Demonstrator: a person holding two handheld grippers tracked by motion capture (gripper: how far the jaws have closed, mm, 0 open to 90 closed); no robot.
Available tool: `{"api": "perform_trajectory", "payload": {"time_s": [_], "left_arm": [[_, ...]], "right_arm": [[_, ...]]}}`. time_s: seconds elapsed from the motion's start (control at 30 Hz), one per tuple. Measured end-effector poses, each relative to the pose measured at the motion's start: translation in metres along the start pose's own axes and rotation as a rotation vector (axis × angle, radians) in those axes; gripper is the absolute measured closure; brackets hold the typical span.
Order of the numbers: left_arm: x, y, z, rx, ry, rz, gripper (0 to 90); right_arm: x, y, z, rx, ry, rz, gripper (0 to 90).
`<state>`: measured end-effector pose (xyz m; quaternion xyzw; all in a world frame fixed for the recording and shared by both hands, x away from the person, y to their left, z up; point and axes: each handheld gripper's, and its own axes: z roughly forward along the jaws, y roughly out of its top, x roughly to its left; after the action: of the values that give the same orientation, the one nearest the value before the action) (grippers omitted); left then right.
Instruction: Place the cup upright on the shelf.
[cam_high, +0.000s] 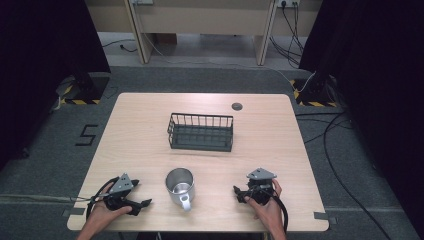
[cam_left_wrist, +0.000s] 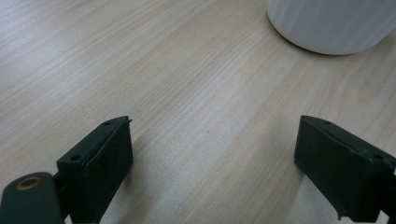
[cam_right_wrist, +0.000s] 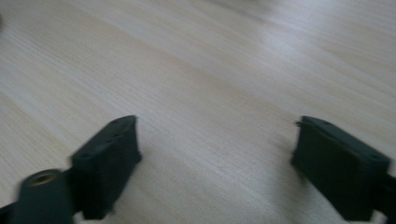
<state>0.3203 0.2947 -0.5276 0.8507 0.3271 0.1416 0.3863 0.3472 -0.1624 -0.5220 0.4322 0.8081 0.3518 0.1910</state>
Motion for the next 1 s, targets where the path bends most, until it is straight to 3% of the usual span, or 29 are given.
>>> {"api": "perform_trajectory", "payload": {"time_s": [0.07,0.13,0.2,0.37,0.5,0.63,0.73,0.83,1.0], "left_arm": [[0.000,0.000,0.000,0.000,0.000,0.000,10.8],[0.000,0.000,0.000,-0.001,0.000,-0.001,10.8],[0.000,0.000,0.000,-0.001,0.000,-0.001,10.9],[0.000,0.000,0.000,0.000,0.000,-0.001,10.9],[0.000,0.000,0.000,0.000,-0.001,-0.001,11.0],[0.000,0.000,0.000,-0.001,-0.001,-0.001,11.0],[0.000,0.000,0.000,-0.001,0.000,-0.001,10.9],[0.000,0.000,0.000,0.000,-0.001,-0.001,10.9],[0.000,0.000,0.000,0.000,0.000,-0.001,10.9]], "right_arm": [[-0.001,-0.001,-0.002,-0.005,-0.004,0.008,13.8],[-0.001,-0.002,-0.003,-0.009,-0.006,0.007,14.8],[0.002,0.000,-0.005,-0.004,-0.036,-0.029,16.0],[0.013,0.006,-0.015,-0.049,-0.008,-0.056,15.8],[0.030,0.015,-0.025,-0.091,0.014,-0.079,15.4],[0.040,0.019,-0.030,-0.116,0.034,-0.077,15.3],[0.056,0.024,-0.035,-0.150,0.062,-0.057,15.3],[0.062,0.026,-0.036,-0.159,0.071,-0.060,15.3],[0.086,0.032,-0.040,-0.181,0.105,-0.069,15.2]]}}
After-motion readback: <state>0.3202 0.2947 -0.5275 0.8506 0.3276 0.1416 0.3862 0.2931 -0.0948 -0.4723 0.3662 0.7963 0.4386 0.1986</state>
